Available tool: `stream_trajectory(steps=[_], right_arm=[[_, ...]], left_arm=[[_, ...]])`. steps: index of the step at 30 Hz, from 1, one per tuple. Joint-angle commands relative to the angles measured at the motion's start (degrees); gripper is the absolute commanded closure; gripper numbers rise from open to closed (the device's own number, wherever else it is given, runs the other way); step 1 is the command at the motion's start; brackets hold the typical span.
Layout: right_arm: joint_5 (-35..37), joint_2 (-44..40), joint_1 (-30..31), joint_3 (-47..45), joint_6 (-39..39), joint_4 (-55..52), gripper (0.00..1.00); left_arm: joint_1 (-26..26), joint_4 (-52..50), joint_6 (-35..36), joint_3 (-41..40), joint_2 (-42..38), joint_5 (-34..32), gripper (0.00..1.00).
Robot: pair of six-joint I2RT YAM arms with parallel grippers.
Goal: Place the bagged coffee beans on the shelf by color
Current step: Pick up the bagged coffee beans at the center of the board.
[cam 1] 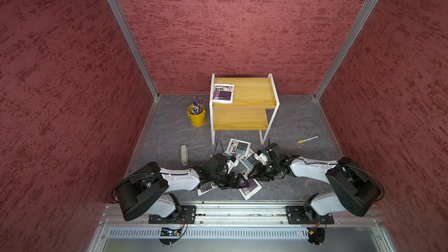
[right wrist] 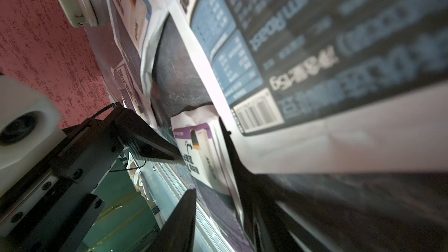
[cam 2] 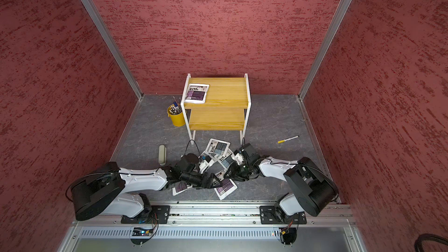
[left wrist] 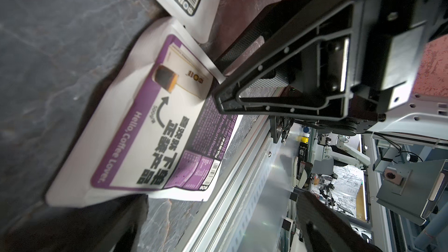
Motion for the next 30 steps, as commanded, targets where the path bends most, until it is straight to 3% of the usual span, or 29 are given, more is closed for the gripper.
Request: stream_trajectory(steps=[1,13,20,30], right_arm=[[0.76,0.83,0.61,-1.32,0.36,-1.18,0.64],[0.57,0.11,0.66,-0.43,1.09,-1.2,0.97],[0.69,-6.81,0.61,-0.11,1.99,-5.57,1.0],[1.59,-20.77,0.6,5.82,3.14,-17.16,1.0]], left_arm=[[0.54,-0.16,1.09,0.33,1.58,-0.93,0.0],[2.89,-0.06,1.24,0.33,0.71,0.33,0.0],[4.0,-4.35,1.74,-0.01,-5.04,0.27,0.0],[9.44,-18.23,2.61,2.47,-25.51,-0.68,0.0]])
